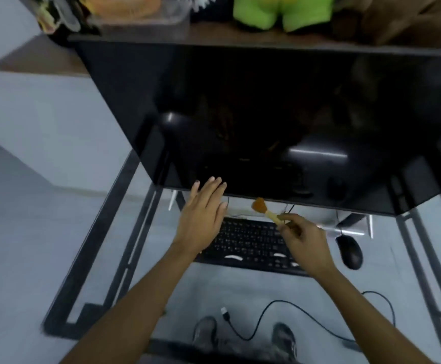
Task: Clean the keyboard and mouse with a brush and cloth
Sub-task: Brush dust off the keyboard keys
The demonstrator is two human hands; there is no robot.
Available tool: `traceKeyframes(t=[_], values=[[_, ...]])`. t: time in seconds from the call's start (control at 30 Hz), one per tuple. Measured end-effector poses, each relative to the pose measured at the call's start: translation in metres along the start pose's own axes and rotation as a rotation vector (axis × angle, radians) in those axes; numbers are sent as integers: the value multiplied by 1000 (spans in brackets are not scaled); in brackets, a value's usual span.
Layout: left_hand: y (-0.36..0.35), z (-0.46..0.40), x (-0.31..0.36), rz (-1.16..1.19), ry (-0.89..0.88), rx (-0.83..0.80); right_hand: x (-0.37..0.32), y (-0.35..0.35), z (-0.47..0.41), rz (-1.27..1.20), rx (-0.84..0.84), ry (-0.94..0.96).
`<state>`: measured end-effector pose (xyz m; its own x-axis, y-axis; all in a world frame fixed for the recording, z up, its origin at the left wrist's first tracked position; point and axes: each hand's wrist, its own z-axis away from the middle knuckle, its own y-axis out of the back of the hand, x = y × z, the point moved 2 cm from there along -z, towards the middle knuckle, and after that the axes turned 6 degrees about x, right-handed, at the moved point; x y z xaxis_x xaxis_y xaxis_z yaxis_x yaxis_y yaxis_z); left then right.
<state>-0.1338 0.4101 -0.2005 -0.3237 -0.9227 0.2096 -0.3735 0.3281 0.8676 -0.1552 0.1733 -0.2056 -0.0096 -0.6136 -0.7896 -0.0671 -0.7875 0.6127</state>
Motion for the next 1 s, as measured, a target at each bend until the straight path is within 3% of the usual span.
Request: traceKeyframes(t=[0.2,0.43,0.63,0.8,0.9,1.0], values=[[-44,86,-95,36,256,-175,4,-87,1,122,3,-83],[-88,147,-132,107,302,-353,-23,-155,-20,74,-40,-135],[-102,159,-138,166,296,-371,-46,-192,-27,18,-181,-117],[-101,157,-137,168,289,-392,-42,-188,-51,142,-20,-181],[-101,158,-137,169,302,-396,-50,-193,-49,-25,-136,-239],[-100,158,-139,179,311,-389,-48,-196,-51,108,-99,-181]])
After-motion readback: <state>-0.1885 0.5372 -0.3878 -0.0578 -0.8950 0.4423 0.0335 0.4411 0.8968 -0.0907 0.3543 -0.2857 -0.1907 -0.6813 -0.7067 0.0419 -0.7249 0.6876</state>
